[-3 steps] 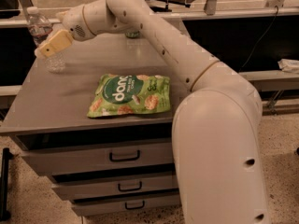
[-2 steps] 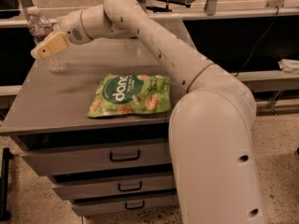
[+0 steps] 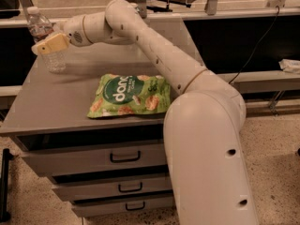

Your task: Pick water bottle

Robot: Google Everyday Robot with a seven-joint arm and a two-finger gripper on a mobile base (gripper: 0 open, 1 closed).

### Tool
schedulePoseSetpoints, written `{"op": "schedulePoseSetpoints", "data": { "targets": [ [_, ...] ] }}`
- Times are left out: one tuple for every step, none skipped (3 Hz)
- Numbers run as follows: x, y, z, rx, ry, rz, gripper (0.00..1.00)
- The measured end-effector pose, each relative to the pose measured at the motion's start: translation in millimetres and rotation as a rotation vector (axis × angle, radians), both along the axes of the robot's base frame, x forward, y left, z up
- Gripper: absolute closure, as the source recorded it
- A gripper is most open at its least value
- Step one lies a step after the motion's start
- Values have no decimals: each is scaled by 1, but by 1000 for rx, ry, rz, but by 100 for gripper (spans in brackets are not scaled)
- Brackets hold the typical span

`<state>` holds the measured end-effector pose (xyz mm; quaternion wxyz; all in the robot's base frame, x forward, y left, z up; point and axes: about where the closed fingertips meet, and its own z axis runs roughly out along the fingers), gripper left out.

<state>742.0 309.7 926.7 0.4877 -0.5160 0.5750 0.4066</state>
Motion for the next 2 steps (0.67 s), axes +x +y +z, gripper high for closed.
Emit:
{"op": "schedulePoseSetpoints", "data": {
  "targets": [
    [2,3,-3,23,1,-7,39],
    [-6,3,-1,43,-2,-5,62]
  ]
}}
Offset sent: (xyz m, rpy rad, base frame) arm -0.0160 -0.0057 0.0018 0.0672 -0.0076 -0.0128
